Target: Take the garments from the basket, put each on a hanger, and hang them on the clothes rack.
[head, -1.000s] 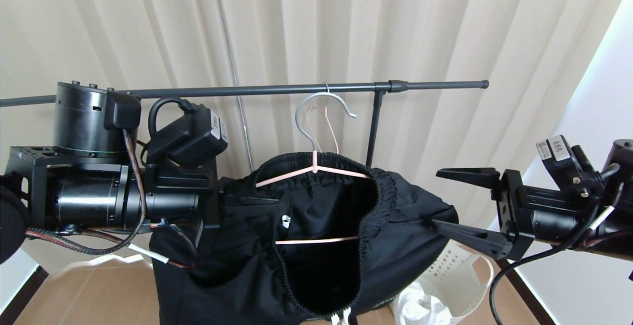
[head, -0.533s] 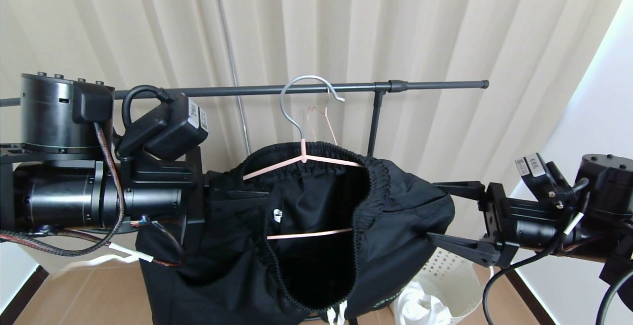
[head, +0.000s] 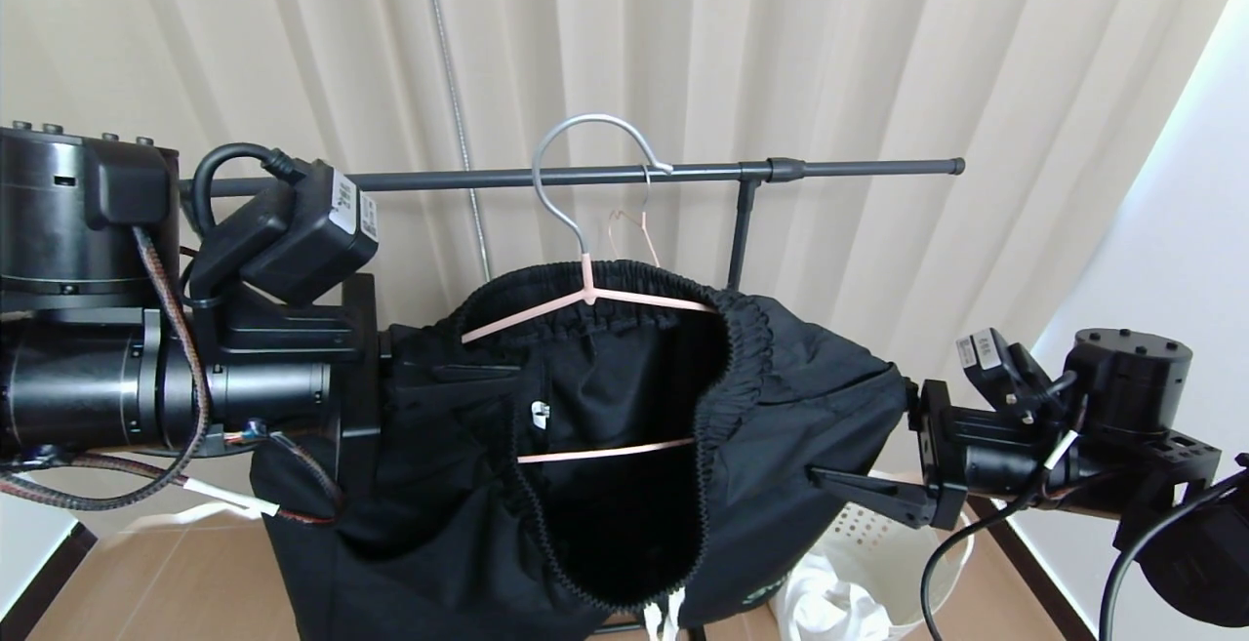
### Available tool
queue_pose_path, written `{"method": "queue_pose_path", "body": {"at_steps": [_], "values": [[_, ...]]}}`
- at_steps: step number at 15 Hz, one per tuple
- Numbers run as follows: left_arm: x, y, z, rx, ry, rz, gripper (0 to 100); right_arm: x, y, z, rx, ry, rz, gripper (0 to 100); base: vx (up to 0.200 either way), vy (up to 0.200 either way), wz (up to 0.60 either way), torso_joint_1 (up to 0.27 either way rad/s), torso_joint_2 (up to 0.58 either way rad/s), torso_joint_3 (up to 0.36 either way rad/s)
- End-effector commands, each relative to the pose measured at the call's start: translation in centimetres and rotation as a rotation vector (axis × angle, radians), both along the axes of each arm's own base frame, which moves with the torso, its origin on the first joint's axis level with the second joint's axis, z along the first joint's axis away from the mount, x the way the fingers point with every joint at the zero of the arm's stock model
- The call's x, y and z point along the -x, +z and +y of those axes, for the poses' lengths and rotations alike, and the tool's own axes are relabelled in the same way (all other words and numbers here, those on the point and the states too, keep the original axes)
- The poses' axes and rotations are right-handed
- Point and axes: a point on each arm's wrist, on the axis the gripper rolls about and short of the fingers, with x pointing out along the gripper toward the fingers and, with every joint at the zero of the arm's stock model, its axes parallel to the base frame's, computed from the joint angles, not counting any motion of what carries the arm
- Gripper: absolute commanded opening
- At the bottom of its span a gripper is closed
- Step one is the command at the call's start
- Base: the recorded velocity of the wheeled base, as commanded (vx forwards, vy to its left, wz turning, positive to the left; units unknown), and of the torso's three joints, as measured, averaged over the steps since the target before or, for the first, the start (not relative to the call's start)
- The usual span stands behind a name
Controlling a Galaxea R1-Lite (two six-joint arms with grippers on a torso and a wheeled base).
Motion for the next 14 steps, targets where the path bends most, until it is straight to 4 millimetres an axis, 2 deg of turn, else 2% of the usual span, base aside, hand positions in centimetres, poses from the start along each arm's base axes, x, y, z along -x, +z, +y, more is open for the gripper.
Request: {"method": "queue_pose_path", "body": {"at_steps": [1,5,6,14], "values": [[0.34,0.3,0.14,0.006,0.001,-0.011,0,-0.4,-1.03,0.06,0.006,0.0,0.034,100,0.0,0.0,0.0,0.0,0.0,0.0],[0.71,0.27,0.3,0.006,0.001,-0.013,0,-0.48,-1.17,0.05,0.013,-0.02,0.037,100,0.0,0.0,0.0,0.0,0.0,0.0],[0.75,0.27,0.31,0.01,0.003,-0.006,0,-0.49,-1.18,0.08,0.017,-0.032,0.037,0,0.0,0.0,0.0,0.0,0.0,0.0],[0.98,0.28,0.82,0.017,0.023,0.0,0,-0.91,-0.96,-0.13,0.015,-0.044,0.026,0,0.0,0.0,0.0,0.0,0.0,0.0]]}}
